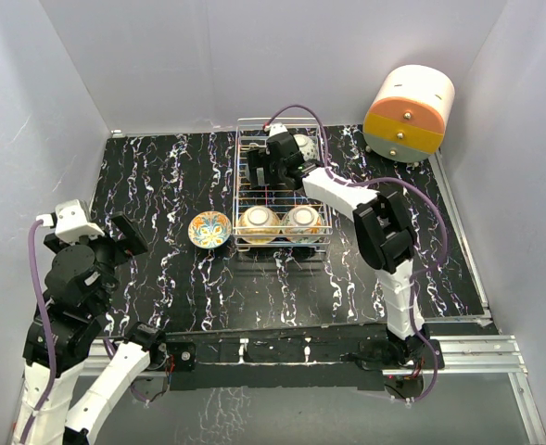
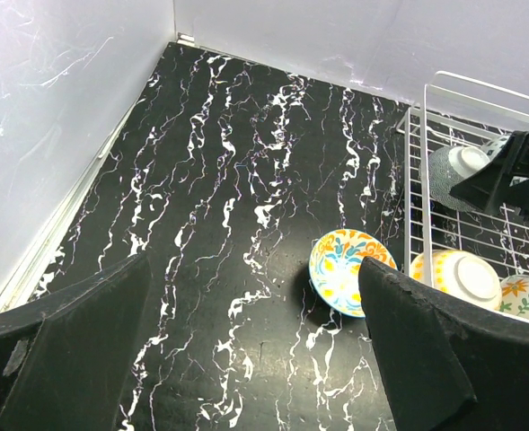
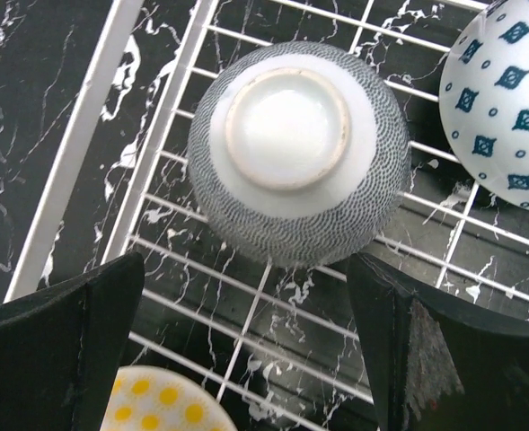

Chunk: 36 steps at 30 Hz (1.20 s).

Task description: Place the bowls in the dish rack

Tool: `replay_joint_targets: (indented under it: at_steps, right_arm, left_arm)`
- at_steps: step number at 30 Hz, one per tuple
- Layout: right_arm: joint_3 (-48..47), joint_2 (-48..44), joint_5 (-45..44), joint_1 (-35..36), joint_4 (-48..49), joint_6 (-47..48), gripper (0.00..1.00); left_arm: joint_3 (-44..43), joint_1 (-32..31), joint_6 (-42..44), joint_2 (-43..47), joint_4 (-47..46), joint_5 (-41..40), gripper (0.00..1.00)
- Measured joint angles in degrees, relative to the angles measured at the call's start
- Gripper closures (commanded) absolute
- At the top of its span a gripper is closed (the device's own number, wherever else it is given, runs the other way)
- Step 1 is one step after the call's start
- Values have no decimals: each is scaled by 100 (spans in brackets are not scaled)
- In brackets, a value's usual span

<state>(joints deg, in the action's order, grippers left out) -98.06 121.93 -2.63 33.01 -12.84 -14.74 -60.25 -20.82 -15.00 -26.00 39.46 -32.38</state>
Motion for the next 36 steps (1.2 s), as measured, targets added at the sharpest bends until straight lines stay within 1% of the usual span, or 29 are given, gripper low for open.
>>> replay_joint_targets:
  at_steps: [8, 14, 20, 28, 36]
  right_arm:
    - [-396, 505, -308, -52, -90, -33, 0]
    - [-575, 684, -400, -90, -87, -39, 0]
    - [-719, 892, -535, -90, 258, -44, 0]
    - [-1272, 1405, -702, -131, 595, -81, 0]
    - [-1366, 1539, -737, -238, 813, -168, 0]
  left_arm:
    - [26, 0, 2, -52, 4, -7, 3]
    - [35, 0, 2, -68, 0, -20, 3]
    - [94, 0, 4, -127, -20, -24, 3]
    - [203, 0, 26, -240, -50, -22, 3]
    - [223, 0, 79, -291, -107, -24, 3]
